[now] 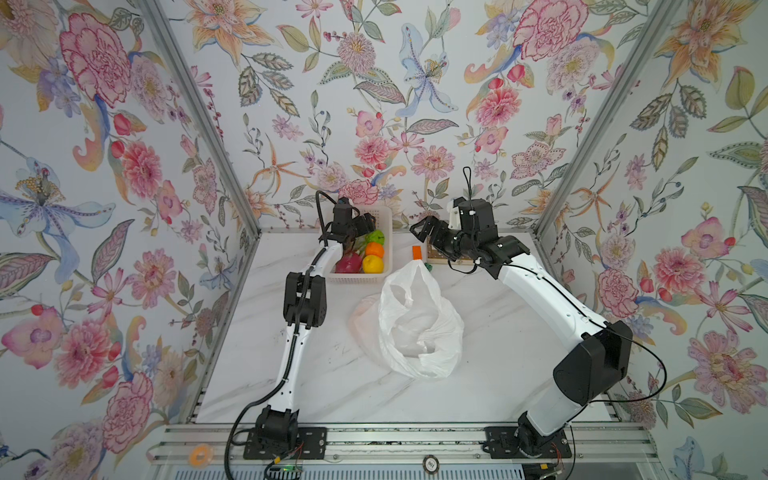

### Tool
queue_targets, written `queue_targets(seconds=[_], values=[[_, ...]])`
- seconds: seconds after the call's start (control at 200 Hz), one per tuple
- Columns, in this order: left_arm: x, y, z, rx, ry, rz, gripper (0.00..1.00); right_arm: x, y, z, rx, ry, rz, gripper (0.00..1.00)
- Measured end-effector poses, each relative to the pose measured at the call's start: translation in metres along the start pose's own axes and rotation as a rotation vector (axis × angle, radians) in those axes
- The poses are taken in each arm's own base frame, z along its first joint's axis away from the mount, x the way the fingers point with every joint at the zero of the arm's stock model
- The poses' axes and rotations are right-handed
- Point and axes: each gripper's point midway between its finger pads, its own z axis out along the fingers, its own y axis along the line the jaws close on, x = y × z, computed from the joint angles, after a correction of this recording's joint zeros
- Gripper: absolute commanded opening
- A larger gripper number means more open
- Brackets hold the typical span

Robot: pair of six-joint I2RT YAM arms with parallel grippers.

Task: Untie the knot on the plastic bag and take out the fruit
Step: 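Release the orange over the basket with the left gripper while the right withdraws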

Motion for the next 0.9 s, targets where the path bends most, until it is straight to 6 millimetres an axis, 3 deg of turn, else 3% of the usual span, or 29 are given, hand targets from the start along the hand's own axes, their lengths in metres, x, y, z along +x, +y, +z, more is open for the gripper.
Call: queue_targets(seconds=[0.22,0.39,0.54,0.67,0.806,0.901], values=[[0.000,-0.004,-0.019,-0.022,0.029,0.018,0.99,-0.002,-0.002,-0.001,-0.002,0.000,0.003,0.99],[-0.026,-0.024,-0.056,-0.021,-0.012,0.037,0.99,-0.001,-0.002,-0.001,-0.013,0.012,-0.001,0.99],[-0.065,-0.055,-0.108,-0.003,-0.101,0.066,0.99,0.002,-0.008,-0.007,-0.015,0.026,-0.007,0.99],[-0.087,-0.079,-0.160,0.006,-0.167,0.086,0.99,0.008,-0.009,-0.023,-0.033,0.051,-0.019,0.97],[-0.090,-0.099,-0.213,0.006,-0.207,0.104,0.96,0.019,-0.005,-0.046,-0.069,0.064,-0.053,0.92],[-0.081,-0.111,-0.245,-0.004,-0.211,0.100,0.88,0.029,-0.002,-0.062,-0.097,0.080,-0.078,0.85]])
